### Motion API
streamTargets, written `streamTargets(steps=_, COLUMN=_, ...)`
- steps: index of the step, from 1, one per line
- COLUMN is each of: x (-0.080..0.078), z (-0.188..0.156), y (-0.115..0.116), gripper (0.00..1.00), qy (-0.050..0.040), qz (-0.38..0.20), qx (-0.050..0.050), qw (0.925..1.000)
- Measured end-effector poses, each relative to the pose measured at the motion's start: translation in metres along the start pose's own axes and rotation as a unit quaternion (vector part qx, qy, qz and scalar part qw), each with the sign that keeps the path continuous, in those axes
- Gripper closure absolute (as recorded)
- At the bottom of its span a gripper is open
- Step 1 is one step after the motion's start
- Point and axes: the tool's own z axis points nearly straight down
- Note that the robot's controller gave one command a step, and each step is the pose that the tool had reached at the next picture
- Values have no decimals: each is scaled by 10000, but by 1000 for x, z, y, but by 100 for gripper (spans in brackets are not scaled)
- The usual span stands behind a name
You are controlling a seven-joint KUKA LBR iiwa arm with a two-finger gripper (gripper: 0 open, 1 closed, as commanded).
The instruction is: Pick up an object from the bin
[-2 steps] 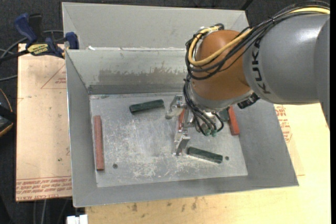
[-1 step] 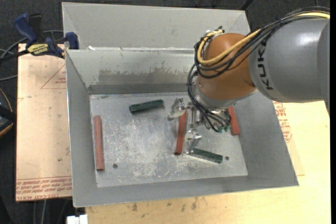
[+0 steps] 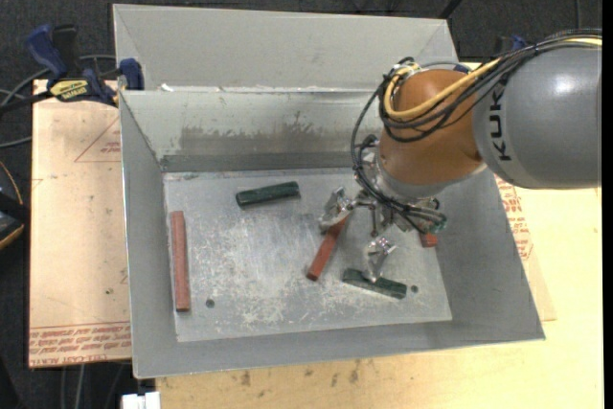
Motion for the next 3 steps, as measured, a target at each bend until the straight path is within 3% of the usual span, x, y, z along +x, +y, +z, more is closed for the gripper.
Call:
streamTargets(steps=1, x=-15, z=-22, y=-13, gripper=0, qy=-3, qz=130, qx=10, qw=9999)
streamTargets(steps=2, x=-23, z=9, y=-12, gripper=0, qy=-6, qz=-674, qx=18, qw=9977)
streamTargets(steps=3, x=-42, z=9, y=-10, gripper=100, qy=-60, qz=-830, qx=54, qw=9965)
